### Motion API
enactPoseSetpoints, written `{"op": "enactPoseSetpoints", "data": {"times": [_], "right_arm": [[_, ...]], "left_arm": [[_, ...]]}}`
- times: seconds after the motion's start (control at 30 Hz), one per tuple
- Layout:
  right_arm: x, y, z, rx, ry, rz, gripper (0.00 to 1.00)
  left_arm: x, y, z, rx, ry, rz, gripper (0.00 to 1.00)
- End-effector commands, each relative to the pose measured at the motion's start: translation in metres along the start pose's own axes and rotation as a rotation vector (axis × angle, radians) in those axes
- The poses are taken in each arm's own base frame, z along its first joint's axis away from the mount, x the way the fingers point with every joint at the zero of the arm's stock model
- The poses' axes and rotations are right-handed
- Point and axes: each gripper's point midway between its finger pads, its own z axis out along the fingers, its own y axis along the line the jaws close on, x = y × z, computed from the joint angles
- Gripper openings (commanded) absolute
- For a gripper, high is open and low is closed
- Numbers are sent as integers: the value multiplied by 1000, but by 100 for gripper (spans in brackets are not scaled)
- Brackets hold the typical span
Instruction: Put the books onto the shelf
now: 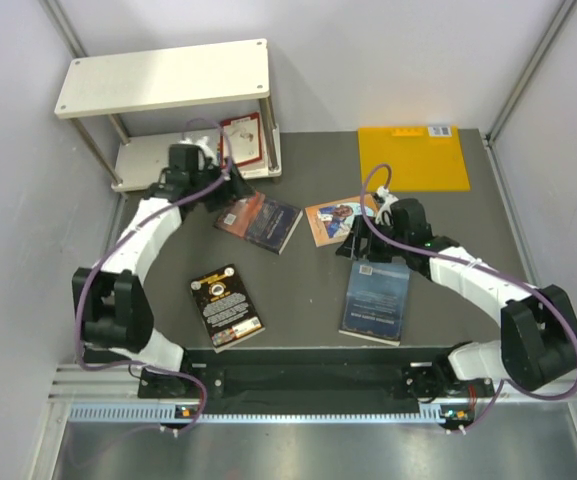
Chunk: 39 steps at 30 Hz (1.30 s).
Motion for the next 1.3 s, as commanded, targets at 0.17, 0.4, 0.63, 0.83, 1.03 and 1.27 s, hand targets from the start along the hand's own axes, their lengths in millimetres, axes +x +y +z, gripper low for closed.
{"op": "enactPoseSetpoints", "data": {"times": [0.17,0.4,0.63,0.83,1.03,1.27], "right_arm": [[-8,-56,-38,154,-99,124,78],[7,-102,-68,271,-136,257,77],[32,-138,-81,320,-123,404,76],[47,-139,-74,285,-88,425,76],[51,-130,-68,214,-85,431,76],[47,-116,-71,151,-112,415,75]], "left_arm": [[142,-108,11,133,159,348,69],[211,-165,26,188,250,506,47],[262,-195,45,178,330,631,0],[298,-193,61,145,410,649,0],[324,-175,76,76,491,624,0],[343,-158,90,32,561,629,0]]}}
